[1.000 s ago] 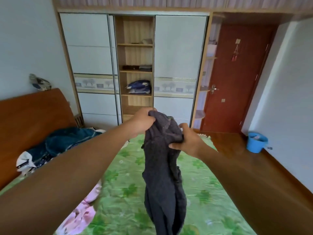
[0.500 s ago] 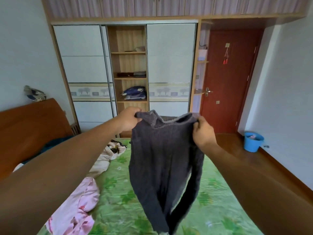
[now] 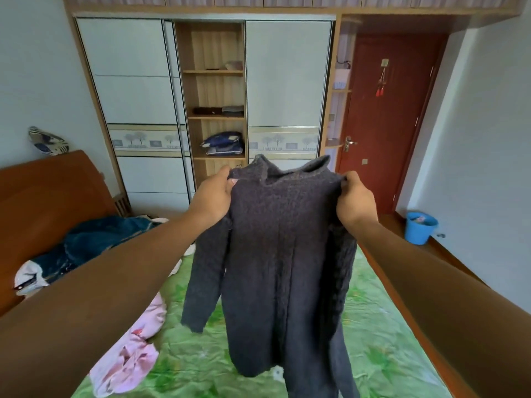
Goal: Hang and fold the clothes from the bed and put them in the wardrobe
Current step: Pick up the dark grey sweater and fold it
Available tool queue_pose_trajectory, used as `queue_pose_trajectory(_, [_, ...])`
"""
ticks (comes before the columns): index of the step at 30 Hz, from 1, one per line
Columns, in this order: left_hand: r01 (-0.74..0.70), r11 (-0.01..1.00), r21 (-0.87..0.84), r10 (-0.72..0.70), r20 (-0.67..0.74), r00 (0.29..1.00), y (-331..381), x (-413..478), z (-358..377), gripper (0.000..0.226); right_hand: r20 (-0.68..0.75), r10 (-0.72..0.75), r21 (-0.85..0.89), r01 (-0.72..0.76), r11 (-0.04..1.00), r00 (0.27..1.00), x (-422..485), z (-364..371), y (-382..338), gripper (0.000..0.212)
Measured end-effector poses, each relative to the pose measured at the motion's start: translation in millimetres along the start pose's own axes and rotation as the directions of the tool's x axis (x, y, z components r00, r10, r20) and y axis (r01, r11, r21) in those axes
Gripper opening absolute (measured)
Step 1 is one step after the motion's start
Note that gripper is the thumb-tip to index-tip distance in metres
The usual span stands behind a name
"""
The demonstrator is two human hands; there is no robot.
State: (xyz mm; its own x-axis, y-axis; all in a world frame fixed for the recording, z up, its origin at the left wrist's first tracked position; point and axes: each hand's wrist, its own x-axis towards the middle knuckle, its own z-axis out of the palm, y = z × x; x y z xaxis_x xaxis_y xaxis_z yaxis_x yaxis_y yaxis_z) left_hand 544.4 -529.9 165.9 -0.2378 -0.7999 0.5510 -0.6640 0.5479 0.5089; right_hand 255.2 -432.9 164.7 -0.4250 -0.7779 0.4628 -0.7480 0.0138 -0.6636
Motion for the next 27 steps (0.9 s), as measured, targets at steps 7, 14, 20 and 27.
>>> queue_pose_trajectory(7, [-0.069,0.943,0.324,0.013,0.172,0.985,-39,-23,-4,0.022,0.534,-0.148,-0.357,0.381,0.853,0.832,-6,-20,35,0.052])
queue_pose_trajectory(14, [0.04,0.999,-0.02,-0.024,0.501,0.865,-63,-41,-3,0.034,0.683,0.057,-0.133,0.047,0.99,0.728,-11,-7,60,0.031])
queue_pose_trajectory(20, [0.204,0.979,-0.001,-0.152,0.663,0.733,-80,-29,0,0.043,0.703,0.17,-0.014,-0.225,0.974,0.69,-7,10,78,0.018])
queue_pose_trajectory(27, [0.086,0.979,0.185,-0.181,0.593,0.785,-120,1,30,0.014,0.644,0.11,-0.239,0.063,0.969,0.757,35,48,102,0.018])
